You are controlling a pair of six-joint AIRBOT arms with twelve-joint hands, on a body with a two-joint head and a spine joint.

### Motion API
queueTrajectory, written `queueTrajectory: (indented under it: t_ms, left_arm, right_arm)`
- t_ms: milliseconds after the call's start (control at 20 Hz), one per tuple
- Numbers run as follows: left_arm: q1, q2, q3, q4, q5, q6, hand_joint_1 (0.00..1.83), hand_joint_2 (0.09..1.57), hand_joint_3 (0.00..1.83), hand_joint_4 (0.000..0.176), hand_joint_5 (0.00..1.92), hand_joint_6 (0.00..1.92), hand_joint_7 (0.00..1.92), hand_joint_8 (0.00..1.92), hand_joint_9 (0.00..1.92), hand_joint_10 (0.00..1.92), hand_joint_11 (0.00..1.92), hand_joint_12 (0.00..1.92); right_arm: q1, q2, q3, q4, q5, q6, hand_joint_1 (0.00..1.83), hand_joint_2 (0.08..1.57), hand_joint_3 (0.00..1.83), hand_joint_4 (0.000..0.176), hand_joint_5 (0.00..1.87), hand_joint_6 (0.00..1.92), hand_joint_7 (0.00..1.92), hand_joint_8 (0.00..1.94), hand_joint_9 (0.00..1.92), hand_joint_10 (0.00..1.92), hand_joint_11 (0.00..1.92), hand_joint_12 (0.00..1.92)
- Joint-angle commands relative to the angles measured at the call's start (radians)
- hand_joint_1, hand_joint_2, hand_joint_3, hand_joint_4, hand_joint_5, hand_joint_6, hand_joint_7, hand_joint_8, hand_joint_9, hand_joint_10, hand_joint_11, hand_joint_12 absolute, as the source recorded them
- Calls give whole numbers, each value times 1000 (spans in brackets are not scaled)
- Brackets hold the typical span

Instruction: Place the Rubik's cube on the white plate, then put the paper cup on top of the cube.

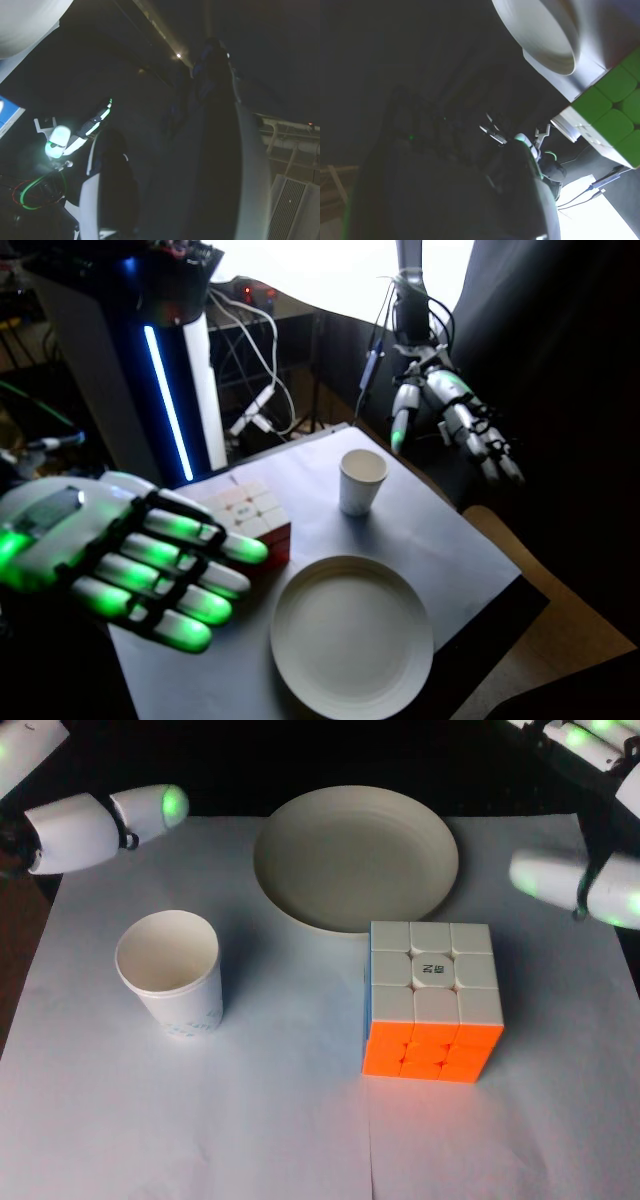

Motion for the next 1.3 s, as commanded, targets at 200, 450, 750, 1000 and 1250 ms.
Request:
queueTrajectory:
  t_ms: [200,450,750,1000,1250]
  left_arm:
    - [-8,3,1,-7,-140,-2,179,1410,0,81,71,3,17,2,0,0,0,112]
    - [-1,14,-15,0,-163,-1,206,1382,0,82,46,0,7,0,0,0,0,110]
    - [0,25,-18,-2,-163,2,197,1365,0,68,64,0,17,0,0,0,0,222]
    - [1,33,-21,-14,-166,9,220,1356,0,55,92,2,50,1,38,6,0,450]
    - [1,35,-23,-22,-166,11,245,1346,1,50,111,0,71,0,63,4,0,545]
  right_arm:
    - [17,-2,2,1,122,3,349,1341,0,0,0,0,0,0,0,0,0,75]
    - [17,3,-7,1,124,3,337,1304,0,14,0,0,0,0,0,0,0,1]
    - [15,51,-88,-85,136,24,440,1178,0,0,0,0,0,0,55,14,0,1075]
    - [-31,57,-133,-207,145,160,485,1062,0,15,0,0,0,0,68,45,0,1319]
    - [-71,16,-144,-234,146,188,540,1023,0,0,0,0,0,0,0,0,0,862]
